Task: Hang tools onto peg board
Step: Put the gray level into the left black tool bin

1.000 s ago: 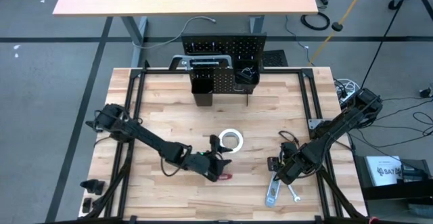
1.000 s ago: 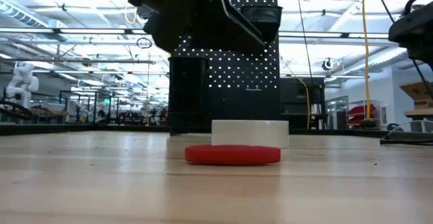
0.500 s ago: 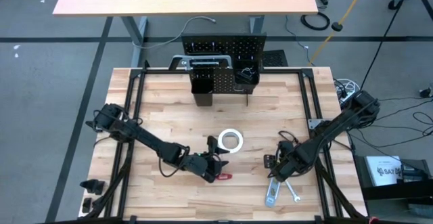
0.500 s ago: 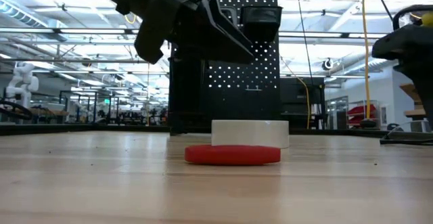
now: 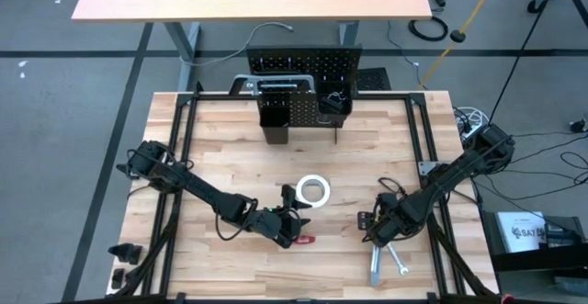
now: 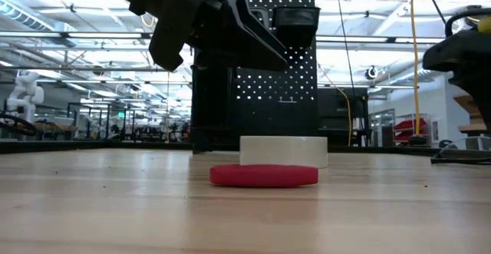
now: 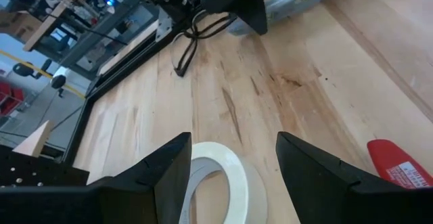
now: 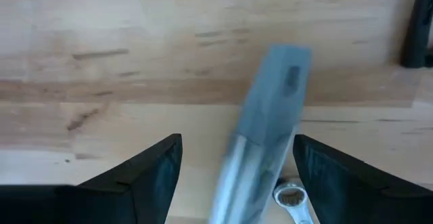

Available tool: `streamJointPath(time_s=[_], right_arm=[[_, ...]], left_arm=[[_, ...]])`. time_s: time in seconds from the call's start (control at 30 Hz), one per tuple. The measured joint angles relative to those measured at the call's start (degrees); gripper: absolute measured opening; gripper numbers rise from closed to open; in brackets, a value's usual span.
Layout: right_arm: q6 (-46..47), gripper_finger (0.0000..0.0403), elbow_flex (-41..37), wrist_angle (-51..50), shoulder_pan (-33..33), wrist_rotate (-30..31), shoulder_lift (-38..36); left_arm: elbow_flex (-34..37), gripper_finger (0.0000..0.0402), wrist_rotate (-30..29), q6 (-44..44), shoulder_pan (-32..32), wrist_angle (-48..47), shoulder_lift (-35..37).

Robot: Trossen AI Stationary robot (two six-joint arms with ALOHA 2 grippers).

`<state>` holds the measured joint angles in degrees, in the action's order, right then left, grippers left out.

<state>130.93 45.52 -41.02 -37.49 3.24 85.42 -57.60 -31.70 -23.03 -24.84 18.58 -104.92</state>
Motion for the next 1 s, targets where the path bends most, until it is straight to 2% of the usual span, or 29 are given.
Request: streamJointPath(time_s=[0.33,1.0], right_arm=[[0.0,0.0277,0.0,0.4,-0.1,-0.5,1.6],[-1.0,0.0277,0.0,10.9,0.0,2.6,2.4]], left_arm=[[0.0,0.0221,0.0,-0.2,0.0,0.0,0.0],[0.0,0.0221,0.4,-0.2,0.0,0.0,0.0]])
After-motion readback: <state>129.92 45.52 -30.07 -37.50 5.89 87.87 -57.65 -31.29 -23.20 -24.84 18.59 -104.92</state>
